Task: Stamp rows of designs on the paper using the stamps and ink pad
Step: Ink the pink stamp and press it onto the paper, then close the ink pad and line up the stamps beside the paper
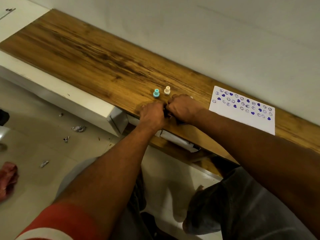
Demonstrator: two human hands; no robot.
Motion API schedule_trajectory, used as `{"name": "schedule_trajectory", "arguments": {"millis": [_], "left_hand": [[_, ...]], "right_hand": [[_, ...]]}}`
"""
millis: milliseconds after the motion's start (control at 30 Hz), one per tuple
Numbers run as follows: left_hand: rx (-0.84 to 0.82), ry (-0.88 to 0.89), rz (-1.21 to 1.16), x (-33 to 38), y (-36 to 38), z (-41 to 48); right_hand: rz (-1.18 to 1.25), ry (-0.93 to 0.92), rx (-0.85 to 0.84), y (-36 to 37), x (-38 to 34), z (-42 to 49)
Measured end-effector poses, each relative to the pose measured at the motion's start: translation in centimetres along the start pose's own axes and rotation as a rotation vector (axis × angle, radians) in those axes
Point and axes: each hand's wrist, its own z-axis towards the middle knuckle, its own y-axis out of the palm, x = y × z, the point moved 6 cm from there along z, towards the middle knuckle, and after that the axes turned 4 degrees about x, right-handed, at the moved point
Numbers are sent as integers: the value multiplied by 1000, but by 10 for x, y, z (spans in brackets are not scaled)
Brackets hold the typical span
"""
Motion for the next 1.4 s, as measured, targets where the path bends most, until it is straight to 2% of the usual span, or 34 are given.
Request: {"name": "schedule_trajectory", "arguments": {"millis": [133, 200, 367, 533, 600, 733, 867, 1000, 1400], "left_hand": [[32, 9, 12, 0, 1, 0], [61, 11, 11, -1, 2, -1], [114, -29, -43, -10, -1, 1], [181, -76, -113, -14, -10, -1], [213, -54, -159, -12, -13, -4], [264, 141, -154, 5, -15, -18], [212, 261, -51, 19, -4, -31], [128, 215, -27, 18, 15, -32], [159, 124, -21, 25, 23, -34]], "right_hand": [[41, 34, 21, 1, 1, -3], [152, 121, 44, 3, 8, -7], [513, 388, 237, 11, 52, -27], [588, 547, 273, 37, 96, -40], [557, 526, 232, 43, 101, -38], [529, 449, 118, 51, 101, -29], [477, 410, 105, 53, 101, -26], [488, 386, 104, 52, 101, -20], [469, 299, 327, 33, 80, -58]]}}
